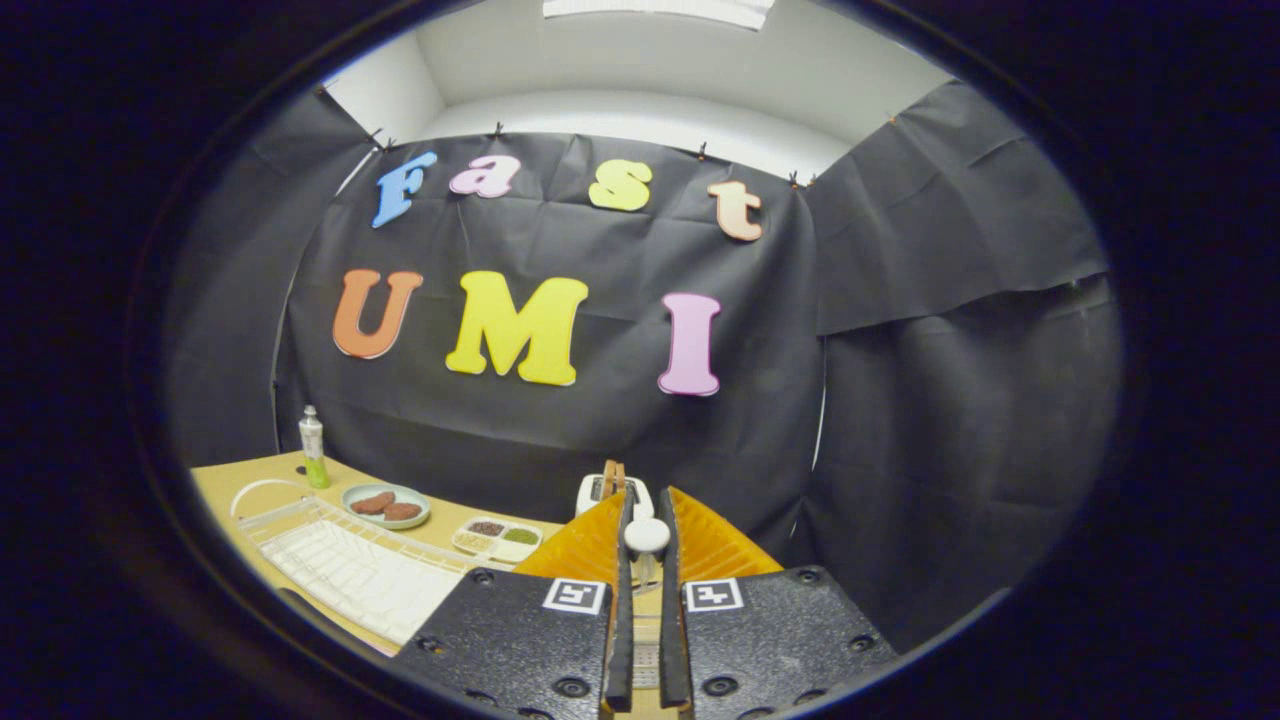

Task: Take the plate from the dish rack, then take the spoon from the basket and place it into the plate.

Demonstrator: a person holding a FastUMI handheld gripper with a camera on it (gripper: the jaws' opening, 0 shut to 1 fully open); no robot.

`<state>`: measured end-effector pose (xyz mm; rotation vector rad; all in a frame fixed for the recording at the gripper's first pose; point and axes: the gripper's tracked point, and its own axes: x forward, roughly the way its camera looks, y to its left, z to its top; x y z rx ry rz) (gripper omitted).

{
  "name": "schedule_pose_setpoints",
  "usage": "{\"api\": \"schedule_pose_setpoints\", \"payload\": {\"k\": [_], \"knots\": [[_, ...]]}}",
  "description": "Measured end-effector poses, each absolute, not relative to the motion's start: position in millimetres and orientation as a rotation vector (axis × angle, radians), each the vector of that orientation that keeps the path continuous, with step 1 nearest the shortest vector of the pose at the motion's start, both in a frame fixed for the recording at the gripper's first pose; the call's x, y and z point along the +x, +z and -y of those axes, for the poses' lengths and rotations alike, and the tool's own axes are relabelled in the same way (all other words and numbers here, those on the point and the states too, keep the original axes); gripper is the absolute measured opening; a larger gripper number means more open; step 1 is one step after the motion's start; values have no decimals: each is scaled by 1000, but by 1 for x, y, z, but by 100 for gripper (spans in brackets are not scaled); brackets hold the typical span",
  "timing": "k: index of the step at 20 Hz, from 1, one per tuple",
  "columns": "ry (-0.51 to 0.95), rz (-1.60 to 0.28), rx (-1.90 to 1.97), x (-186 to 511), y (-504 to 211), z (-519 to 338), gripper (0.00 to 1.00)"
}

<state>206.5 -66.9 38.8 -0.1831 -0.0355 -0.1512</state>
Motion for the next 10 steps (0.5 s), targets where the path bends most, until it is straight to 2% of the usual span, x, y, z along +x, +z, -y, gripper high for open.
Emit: {"api": "schedule_pose_setpoints", "payload": {"k": [6,10], "knots": [[-39,21,-148,140,21,-15,15],[52,-47,-109,106,-22,-66,15]]}}
